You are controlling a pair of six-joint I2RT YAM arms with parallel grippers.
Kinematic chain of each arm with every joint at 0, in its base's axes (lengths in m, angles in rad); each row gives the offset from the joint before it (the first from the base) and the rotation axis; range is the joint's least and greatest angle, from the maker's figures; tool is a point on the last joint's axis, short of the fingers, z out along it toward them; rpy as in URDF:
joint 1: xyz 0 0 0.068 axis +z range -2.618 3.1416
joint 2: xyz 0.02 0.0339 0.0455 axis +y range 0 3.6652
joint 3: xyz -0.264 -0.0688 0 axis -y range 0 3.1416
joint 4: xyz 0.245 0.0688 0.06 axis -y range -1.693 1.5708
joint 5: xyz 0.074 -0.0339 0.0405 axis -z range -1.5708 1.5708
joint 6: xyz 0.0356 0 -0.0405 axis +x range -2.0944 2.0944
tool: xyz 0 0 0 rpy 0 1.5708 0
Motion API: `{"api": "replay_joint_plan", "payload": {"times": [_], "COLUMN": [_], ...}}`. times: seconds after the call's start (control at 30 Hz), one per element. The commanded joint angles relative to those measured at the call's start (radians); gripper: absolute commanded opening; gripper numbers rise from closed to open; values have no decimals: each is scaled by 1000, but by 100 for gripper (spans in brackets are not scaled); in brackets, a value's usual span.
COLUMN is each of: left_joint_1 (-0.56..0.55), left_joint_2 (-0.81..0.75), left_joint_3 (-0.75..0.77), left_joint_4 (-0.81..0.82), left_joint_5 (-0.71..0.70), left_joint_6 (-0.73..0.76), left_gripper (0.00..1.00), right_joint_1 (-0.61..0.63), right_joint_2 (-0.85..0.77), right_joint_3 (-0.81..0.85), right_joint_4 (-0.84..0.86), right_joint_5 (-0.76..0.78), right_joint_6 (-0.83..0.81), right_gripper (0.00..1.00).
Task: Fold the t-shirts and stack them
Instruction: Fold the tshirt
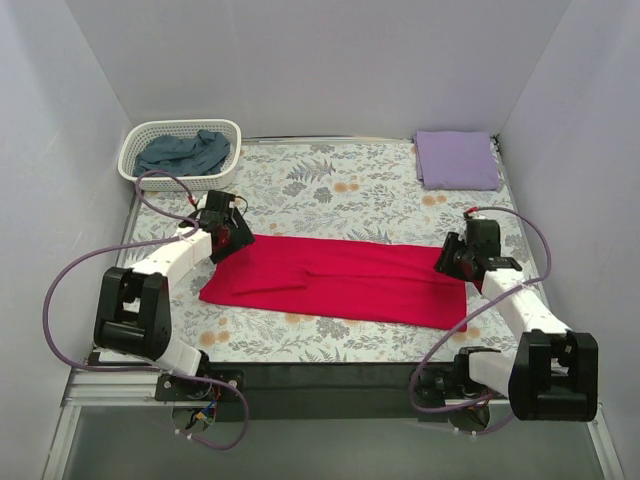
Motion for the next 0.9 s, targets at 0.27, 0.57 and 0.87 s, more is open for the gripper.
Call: {"api": "replay_joint_plan", "payload": {"times": [0.27, 0.57, 0.87], "left_joint_1": [-235, -262, -262], "left_joint_2": [-129, 7, 191], "left_joint_3": [-2, -45, 36], "left_joint_4": [-111, -41, 22], "left_joint_5": [-154, -165, -165], "left_joint_6": [-146, -201, -137], "left_gripper": [64, 62, 61], "right_joint_1": [464, 612, 720], "right_joint_2": [-7, 76, 205], "right_joint_3": [99, 73, 27], "right_joint_4": [-65, -91, -125], "right_joint_5": [-96, -100, -195], "right_joint_6": [-109, -135, -119], "right_gripper": [40, 40, 40]}}
